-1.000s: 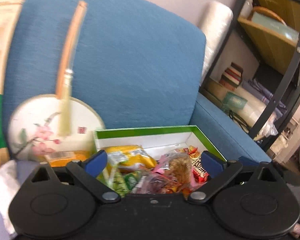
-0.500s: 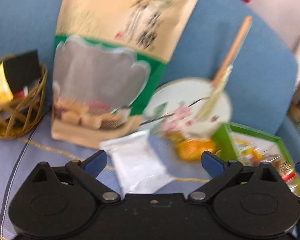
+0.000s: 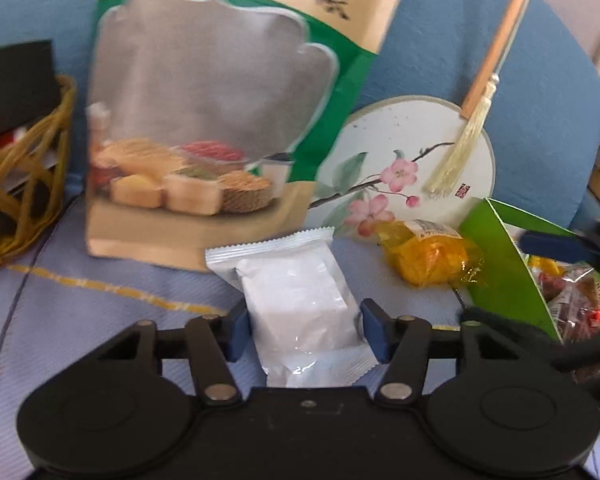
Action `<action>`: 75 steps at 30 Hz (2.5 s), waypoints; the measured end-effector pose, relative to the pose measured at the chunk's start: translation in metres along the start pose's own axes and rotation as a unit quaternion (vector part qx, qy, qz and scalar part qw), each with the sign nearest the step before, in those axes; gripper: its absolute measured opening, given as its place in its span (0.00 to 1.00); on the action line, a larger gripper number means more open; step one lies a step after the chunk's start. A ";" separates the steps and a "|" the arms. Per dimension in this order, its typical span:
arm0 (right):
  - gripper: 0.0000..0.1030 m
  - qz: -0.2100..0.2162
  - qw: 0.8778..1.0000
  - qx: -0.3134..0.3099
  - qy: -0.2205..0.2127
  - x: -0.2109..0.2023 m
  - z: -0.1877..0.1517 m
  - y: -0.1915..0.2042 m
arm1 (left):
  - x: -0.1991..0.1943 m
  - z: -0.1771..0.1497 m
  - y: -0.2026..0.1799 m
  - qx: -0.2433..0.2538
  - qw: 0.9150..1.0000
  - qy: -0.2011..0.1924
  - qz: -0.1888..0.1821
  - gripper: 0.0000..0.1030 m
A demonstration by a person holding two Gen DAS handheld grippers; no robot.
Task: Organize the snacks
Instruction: 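Grasp the white packet with the left tool while the right tool grasps the yellow bag, then carry both packets into the green box and open both tools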
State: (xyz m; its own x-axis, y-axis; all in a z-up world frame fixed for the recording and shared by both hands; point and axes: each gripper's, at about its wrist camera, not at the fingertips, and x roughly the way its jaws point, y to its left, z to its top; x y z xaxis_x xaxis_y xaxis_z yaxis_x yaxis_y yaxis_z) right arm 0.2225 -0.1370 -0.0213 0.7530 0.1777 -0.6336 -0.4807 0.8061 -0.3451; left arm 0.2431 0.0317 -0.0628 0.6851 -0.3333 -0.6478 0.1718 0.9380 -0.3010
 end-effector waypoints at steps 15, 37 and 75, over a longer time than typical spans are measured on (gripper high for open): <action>0.83 -0.020 0.993 -0.065 0.098 0.076 0.020 -0.004 | -0.010 0.003 0.023 -0.014 1.000 -0.018 -0.006 1.00; 0.59 0.007 0.988 0.115 -0.104 -0.152 -0.019 -0.049 | -0.078 0.021 -0.071 0.059 0.994 -0.047 -0.081 0.53; 1.00 -0.194 0.961 0.189 -0.055 -0.193 -0.146 -0.108 | -0.038 -0.005 -0.209 0.128 0.987 -0.027 -0.097 1.00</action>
State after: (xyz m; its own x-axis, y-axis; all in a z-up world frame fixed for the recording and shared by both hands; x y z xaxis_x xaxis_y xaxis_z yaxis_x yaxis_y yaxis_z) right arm 0.0635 -0.3408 0.0369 0.8954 -0.1360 -0.4240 0.0280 0.9675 -0.2512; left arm 0.1780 -0.1524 0.0212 0.6573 -0.5091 -0.5557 0.4715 0.8530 -0.2237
